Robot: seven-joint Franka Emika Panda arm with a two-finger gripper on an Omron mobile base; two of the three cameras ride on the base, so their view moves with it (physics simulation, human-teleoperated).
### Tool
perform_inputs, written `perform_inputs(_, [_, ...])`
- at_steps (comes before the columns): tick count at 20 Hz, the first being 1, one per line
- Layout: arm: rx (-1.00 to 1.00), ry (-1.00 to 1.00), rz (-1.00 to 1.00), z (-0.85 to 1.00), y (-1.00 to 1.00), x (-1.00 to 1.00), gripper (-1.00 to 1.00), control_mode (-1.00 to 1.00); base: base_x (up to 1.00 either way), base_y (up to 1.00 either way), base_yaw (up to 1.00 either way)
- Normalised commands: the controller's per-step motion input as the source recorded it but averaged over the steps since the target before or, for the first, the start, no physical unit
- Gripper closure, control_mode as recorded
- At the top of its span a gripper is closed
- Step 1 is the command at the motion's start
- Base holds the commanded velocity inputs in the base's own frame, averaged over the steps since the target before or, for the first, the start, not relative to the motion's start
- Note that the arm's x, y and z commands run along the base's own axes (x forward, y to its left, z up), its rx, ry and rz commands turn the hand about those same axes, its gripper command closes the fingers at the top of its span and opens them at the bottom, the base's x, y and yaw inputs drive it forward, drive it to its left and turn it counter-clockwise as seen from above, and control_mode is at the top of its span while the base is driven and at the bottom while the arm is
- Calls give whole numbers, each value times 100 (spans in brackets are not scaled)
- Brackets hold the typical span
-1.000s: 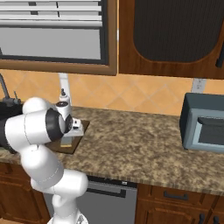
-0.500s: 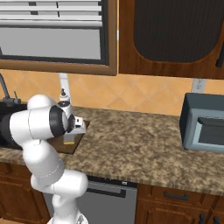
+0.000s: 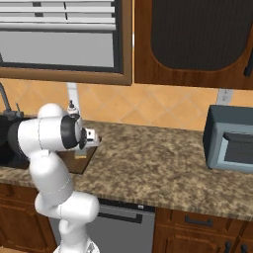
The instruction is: Pick up the sponge from the counter and clean the cutting board by briefly scrubbing or pressing down on the cutting board. Once finished, release the sponge.
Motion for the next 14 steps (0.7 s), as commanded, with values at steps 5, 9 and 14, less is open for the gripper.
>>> perform_inputs(5, [-2, -7, 0, -2, -4, 50, 100, -100, 0, 0, 0])
perform_inputs(9, [0, -8, 0, -7, -15, 40, 100, -100, 0, 0, 0])
perform_inputs(14, [0, -11, 0, -16, -27, 32, 100, -100, 0, 0, 0])
